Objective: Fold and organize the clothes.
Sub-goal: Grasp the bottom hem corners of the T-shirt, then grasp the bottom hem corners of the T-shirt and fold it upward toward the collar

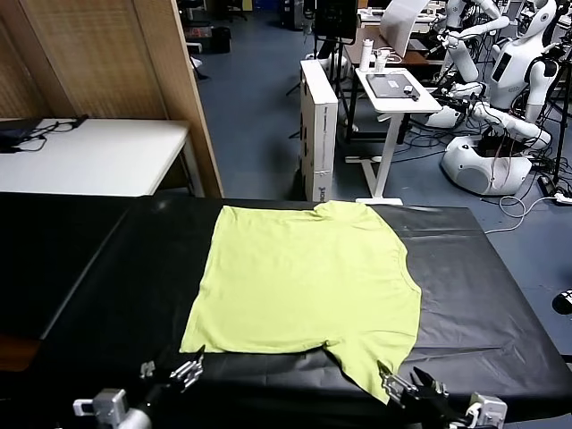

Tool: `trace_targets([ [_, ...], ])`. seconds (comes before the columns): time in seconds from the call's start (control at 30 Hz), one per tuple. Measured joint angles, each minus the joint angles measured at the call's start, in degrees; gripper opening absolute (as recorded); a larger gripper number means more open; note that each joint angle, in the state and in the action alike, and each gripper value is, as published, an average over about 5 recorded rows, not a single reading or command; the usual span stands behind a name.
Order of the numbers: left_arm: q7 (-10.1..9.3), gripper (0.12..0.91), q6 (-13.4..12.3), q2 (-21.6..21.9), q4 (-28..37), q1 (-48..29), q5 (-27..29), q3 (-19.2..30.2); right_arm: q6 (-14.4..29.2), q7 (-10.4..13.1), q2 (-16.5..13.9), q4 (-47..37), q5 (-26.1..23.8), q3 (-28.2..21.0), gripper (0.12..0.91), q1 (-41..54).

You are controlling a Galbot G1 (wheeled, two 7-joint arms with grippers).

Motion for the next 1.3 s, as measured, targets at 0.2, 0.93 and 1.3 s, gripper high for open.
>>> trace_targets([
  [0.2,0.17,0.147,-0.23,-0.12,0.29,0.27,0.17,0.06,-0.15,0.80,-0.34,1.43,0.02,0.29,0.140,-1.05],
  [0.93,-1.23,0.147,-0.03,-1.14,-4.06,6.24,0.43,-1.95,-0.57,2.18,-1.50,8.98,-1.23,1.99,0.140,-6.13],
  [1.3,-1.52,0.147,-0.60,-2.20,-7.76,8.92,-0.21,-4.26,6.93,-5.92,-4.53,3.94,-2.38,3.60,0.140,2.49],
])
